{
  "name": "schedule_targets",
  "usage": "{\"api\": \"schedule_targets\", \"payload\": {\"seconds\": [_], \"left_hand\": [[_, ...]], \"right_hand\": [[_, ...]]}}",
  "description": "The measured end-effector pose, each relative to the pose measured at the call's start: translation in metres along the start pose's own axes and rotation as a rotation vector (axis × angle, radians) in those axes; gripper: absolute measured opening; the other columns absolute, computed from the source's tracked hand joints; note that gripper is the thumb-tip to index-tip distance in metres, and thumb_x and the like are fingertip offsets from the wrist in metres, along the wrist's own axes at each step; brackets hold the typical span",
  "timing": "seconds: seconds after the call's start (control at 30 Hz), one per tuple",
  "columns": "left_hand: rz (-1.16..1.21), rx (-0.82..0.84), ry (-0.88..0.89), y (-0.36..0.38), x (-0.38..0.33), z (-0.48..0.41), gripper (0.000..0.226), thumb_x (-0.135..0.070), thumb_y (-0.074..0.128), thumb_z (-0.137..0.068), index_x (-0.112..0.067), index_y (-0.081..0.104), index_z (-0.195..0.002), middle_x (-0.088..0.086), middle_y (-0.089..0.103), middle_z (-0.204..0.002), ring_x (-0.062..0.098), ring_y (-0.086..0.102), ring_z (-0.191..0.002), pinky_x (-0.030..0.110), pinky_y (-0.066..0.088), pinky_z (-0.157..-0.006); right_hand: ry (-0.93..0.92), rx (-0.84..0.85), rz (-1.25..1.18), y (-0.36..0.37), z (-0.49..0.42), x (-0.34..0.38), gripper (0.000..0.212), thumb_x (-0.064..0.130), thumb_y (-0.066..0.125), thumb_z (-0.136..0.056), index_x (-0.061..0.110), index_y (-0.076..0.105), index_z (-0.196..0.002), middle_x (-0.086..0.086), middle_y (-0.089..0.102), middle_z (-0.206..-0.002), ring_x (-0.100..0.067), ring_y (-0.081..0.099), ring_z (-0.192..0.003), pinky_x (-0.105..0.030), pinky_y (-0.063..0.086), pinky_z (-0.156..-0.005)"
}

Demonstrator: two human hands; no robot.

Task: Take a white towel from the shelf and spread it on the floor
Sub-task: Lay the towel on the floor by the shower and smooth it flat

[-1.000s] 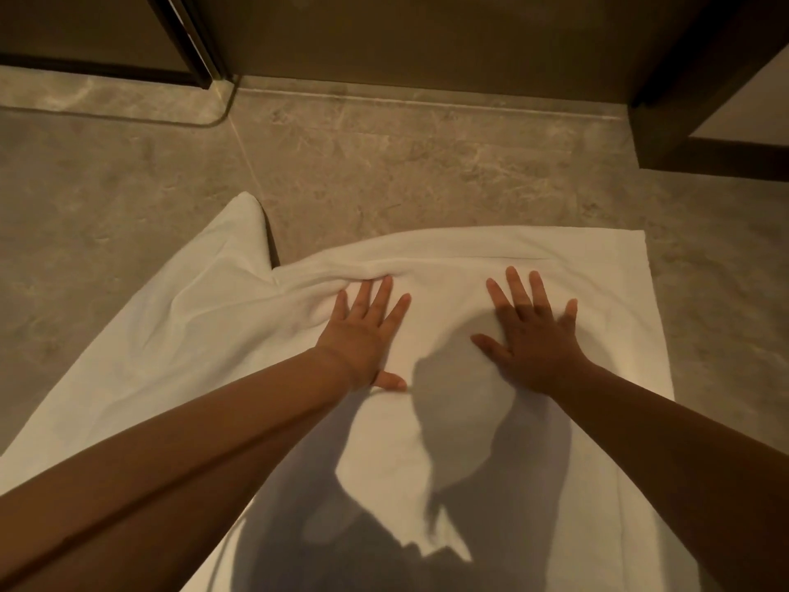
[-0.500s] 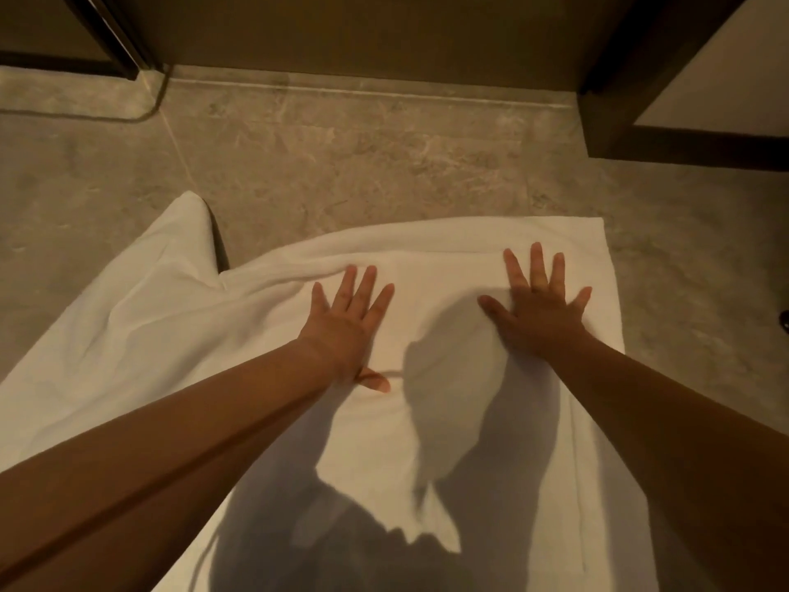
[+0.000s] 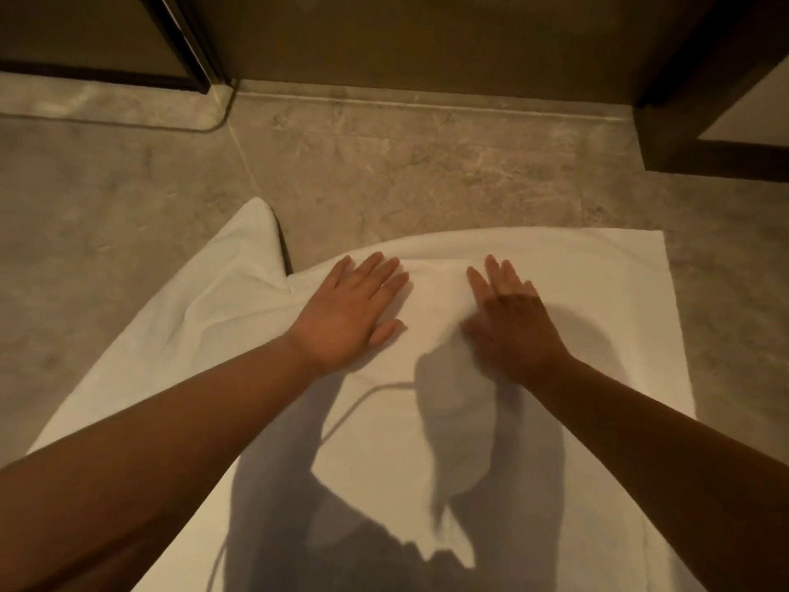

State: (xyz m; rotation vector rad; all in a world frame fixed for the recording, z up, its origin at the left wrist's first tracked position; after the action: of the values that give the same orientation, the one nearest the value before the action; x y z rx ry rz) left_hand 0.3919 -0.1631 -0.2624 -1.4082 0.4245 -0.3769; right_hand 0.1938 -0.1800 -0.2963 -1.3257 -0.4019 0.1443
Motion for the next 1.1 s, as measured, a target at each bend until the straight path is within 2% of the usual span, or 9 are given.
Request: {"api": "schedule_targets", "payload": {"seconds": [0.07,0.17,0.23,0.3,0.37,0.4,0.57,0.73,1.1], "left_hand": [[0.065,-0.080,-0.085,-0.012,0.033,0.014,0.062,-0.043,0.017,-0.094,-0.013,0.033,-0.145,0.008,0.033,-0.152,0.026,0.026,-0.141,0.045,0.016,-0.113],[0.237,-0.132,-0.302,-0.017,0.092,0.036,0.051,-0.036,0.029,-0.097,-0.015,0.035,-0.144,0.008,0.039,-0.148,0.026,0.033,-0.137,0.044,0.024,-0.111],[0.327,-0.085,-0.371,-0.011,0.118,0.050,0.051,-0.037,0.032,-0.097,-0.015,0.034,-0.142,0.011,0.045,-0.142,0.029,0.040,-0.129,0.041,0.031,-0.105],[0.309,0.025,-0.365,0.003,0.126,0.062,0.054,-0.040,0.031,-0.098,-0.016,0.025,-0.147,0.009,0.030,-0.152,0.027,0.025,-0.140,0.041,0.026,-0.109],[0.296,0.153,-0.373,0.020,0.127,0.071,0.060,-0.044,0.029,-0.099,-0.020,0.011,-0.150,0.002,0.007,-0.160,0.022,0.004,-0.146,0.044,0.017,-0.115],[0.296,0.206,-0.385,0.026,0.127,0.074,0.062,-0.045,0.028,-0.098,-0.023,0.005,-0.151,0.000,0.000,-0.160,0.022,0.000,-0.146,0.046,0.014,-0.115],[0.282,0.320,-0.465,0.038,0.130,0.083,0.073,-0.056,0.025,-0.095,-0.024,-0.014,-0.148,-0.002,-0.017,-0.158,0.018,-0.012,-0.145,0.045,0.005,-0.117],[0.276,0.357,-0.542,0.041,0.137,0.093,0.079,-0.061,0.021,-0.093,-0.019,-0.019,-0.147,0.001,-0.021,-0.156,0.017,-0.016,-0.144,0.042,0.001,-0.117],[0.327,0.337,-0.650,0.040,0.146,0.094,0.079,-0.062,0.020,-0.093,-0.019,-0.018,-0.147,-0.001,-0.021,-0.156,0.016,-0.016,-0.144,0.044,-0.001,-0.117]], "right_hand": [[-0.105,0.032,-0.009,-0.001,-0.012,0.045,0.071,0.038,0.049,-0.092,0.014,0.016,-0.151,-0.017,0.010,-0.158,-0.033,0.010,-0.146,-0.047,0.014,-0.115],[-0.187,0.036,-0.081,-0.002,-0.022,0.109,0.075,0.036,0.056,-0.090,0.010,0.020,-0.150,-0.019,0.017,-0.156,-0.036,0.016,-0.144,-0.050,0.024,-0.114],[-0.170,0.064,-0.098,0.006,-0.026,0.139,0.080,0.040,0.057,-0.089,0.008,0.016,-0.150,-0.019,0.015,-0.157,-0.036,0.014,-0.144,-0.052,0.026,-0.112],[-0.089,0.114,-0.074,0.018,-0.029,0.153,0.090,0.049,0.056,-0.087,0.009,0.007,-0.151,-0.017,0.006,-0.159,-0.035,0.005,-0.146,-0.054,0.025,-0.113],[-0.018,0.149,-0.044,0.029,-0.030,0.156,0.100,0.057,0.057,-0.083,0.013,-0.002,-0.151,-0.013,-0.002,-0.160,-0.033,-0.002,-0.146,-0.057,0.020,-0.113],[0.001,0.159,-0.033,0.033,-0.030,0.156,0.103,0.060,0.056,-0.081,0.015,-0.005,-0.151,-0.011,-0.006,-0.160,-0.032,-0.004,-0.146,-0.059,0.017,-0.112],[0.042,0.212,0.082,0.048,-0.020,0.147,0.099,0.075,0.034,-0.082,0.024,-0.019,-0.148,-0.005,-0.024,-0.157,-0.036,-0.013,-0.144,-0.064,0.010,-0.110],[0.088,0.272,0.141,0.058,-0.009,0.138,0.092,0.079,0.016,-0.080,0.029,-0.023,-0.146,-0.005,-0.031,-0.154,-0.035,-0.023,-0.142,-0.067,0.003,-0.109],[0.102,0.319,0.182,0.059,-0.001,0.117,0.092,0.082,0.013,-0.077,0.033,-0.033,-0.140,-0.001,-0.032,-0.154,-0.030,-0.026,-0.142,-0.068,0.003,-0.108]]}}
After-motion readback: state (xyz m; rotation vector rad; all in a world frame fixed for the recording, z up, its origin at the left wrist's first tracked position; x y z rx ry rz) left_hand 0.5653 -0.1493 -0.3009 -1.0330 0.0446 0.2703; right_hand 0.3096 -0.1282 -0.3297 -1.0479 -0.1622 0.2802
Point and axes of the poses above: each hand's wrist, its own z-axis away from the middle knuckle, its own y-axis out of the palm, x = y × z, the point moved 6 cm from there along -z, towards the middle knuckle
